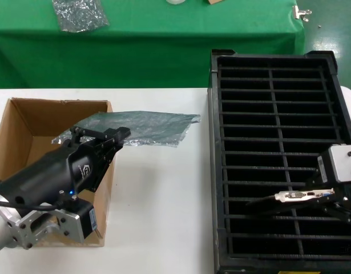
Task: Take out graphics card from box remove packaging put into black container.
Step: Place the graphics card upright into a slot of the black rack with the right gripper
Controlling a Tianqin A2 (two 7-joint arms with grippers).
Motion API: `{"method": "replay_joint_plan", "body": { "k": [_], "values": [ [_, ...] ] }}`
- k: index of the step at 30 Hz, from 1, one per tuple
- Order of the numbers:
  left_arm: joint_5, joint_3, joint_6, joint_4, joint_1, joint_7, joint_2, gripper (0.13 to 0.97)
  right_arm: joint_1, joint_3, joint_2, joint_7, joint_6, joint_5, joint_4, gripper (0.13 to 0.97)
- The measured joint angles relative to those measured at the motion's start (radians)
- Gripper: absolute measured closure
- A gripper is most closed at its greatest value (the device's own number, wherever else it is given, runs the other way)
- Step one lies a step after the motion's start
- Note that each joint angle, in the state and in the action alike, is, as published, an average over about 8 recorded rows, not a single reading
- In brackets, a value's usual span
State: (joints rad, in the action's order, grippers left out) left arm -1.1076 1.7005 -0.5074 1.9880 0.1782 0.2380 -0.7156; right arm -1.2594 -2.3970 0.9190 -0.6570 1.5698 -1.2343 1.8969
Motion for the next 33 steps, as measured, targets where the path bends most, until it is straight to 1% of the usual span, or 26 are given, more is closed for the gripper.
{"method": "replay_joint_plan", "body": {
  "k": [29,33],
  "values": [
    [0.0,0.0,0.0,0.0,0.0,0.0,0.0,0.958,-0.055,-0.053,-0.067,0.054,0.0,0.009,-0.092,0.907],
    [0.0,0.0,0.0,0.0,0.0,0.0,0.0,0.958,-0.055,-0.051,-0.078,0.055,0.0,0.015,-0.101,0.876]
  ]
}}
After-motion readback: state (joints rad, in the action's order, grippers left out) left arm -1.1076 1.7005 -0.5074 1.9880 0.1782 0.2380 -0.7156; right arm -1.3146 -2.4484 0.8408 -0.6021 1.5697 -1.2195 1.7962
